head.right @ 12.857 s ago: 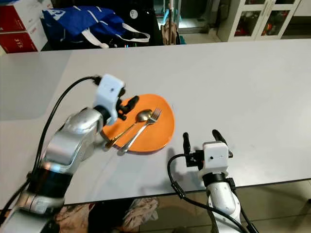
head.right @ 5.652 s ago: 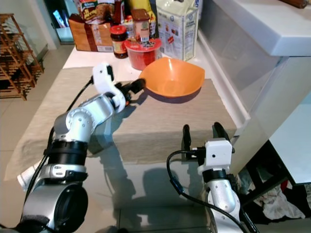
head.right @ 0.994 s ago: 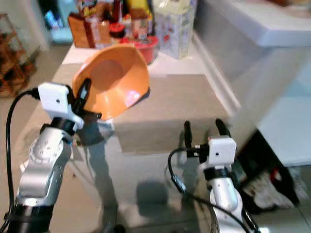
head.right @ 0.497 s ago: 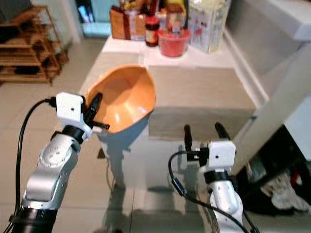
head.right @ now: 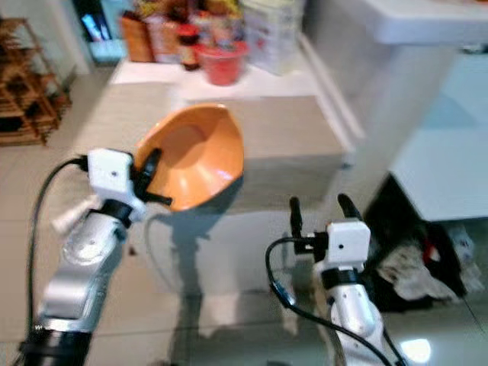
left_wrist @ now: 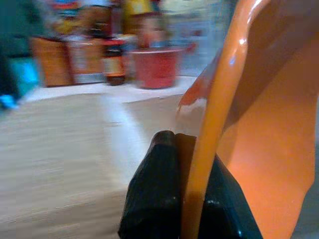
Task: Setting the table
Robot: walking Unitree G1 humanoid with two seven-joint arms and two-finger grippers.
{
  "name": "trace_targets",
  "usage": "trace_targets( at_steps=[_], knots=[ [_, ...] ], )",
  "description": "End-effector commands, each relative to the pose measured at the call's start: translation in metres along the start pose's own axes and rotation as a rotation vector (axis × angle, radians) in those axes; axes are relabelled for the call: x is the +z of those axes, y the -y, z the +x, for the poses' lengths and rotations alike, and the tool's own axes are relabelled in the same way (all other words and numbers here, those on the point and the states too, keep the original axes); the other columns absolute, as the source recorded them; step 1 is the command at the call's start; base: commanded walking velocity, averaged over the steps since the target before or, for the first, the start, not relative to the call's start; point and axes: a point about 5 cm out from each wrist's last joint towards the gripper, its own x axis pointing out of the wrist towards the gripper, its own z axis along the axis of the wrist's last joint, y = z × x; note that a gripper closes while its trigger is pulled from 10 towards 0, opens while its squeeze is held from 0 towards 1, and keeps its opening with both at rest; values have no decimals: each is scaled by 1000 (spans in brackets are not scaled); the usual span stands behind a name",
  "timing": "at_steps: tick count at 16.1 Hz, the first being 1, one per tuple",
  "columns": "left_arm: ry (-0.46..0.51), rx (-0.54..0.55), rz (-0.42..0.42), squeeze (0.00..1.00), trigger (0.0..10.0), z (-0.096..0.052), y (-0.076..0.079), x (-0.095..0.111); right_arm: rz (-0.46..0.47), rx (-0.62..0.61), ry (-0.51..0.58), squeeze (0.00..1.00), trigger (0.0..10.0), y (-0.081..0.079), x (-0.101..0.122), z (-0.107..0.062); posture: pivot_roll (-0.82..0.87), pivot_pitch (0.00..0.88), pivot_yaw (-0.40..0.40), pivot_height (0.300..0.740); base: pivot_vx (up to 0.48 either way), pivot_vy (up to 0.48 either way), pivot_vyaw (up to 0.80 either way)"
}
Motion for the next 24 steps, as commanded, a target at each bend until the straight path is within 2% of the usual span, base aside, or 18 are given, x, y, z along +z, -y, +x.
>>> trace_targets(
  at_steps=[1, 9, 17, 24],
  knots=[
    [69, 6, 4, 0, 0, -1, -6, 13, 2, 4, 3, 0, 10000, -1, 1, 2, -116, 0, 29, 736, 0, -480, 0],
    [97, -14, -7, 0, 0, -5, 0, 16, -4, 10, -19, 0, 10000, 2, -5, 1, -118, 0, 26, 736, 0, -476, 0],
    [101, -43, 0, 0, 0, 2, 5, 17, -7, 12, -20, 0, 10000, 1, -6, 1, -129, 0, 34, 736, 0, -466, 0],
    [111, -61, -4, 0, 0, 3, 8, 18, -6, 9, -22, 0, 10000, 1, -7, 1, -130, 0, 37, 736, 0, -447, 0]
  ],
)
